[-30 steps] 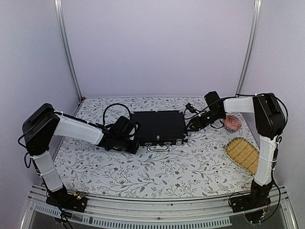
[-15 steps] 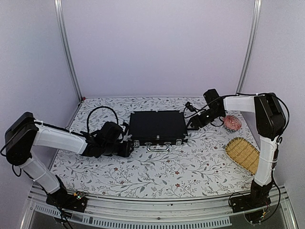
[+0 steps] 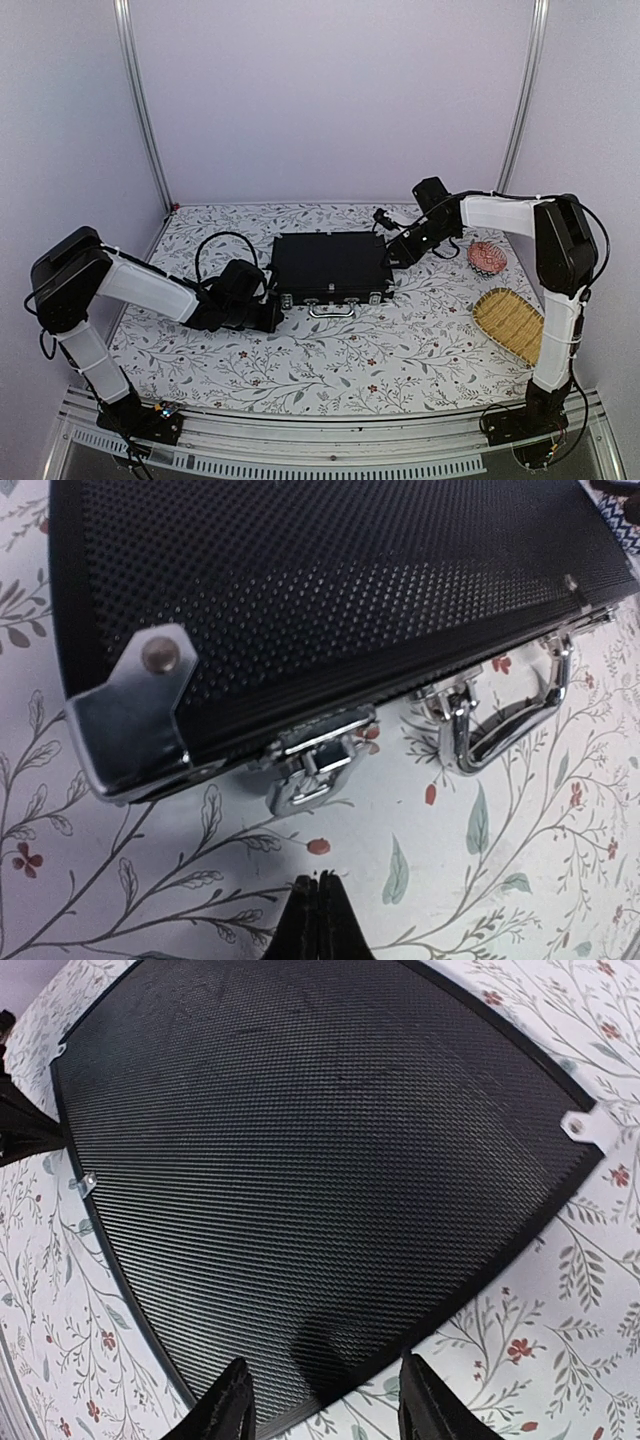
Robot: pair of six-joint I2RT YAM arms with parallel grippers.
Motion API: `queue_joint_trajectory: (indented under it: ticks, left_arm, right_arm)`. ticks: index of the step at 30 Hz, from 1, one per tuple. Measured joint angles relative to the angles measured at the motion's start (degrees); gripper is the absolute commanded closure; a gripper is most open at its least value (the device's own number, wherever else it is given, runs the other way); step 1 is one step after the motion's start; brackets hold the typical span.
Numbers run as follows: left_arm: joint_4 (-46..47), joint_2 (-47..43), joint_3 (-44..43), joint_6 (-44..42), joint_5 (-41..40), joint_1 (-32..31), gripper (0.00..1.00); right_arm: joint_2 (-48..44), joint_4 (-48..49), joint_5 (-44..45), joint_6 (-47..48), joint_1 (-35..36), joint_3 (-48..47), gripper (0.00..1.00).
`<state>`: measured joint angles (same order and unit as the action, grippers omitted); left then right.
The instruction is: Pack up texas hold em set
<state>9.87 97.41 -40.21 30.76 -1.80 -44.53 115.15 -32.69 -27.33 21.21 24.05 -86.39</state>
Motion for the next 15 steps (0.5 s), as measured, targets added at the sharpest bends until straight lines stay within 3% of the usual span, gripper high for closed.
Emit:
queue_joint_trajectory:
  ticks: [15]
  left_arm:
    - [0.57, 0.0, -1.07, 0.35, 1.14, 1.33, 1.0]
  right_arm:
    - [4.17, -1.31, -2.49, 2.21, 4.96, -7.21, 0.57]
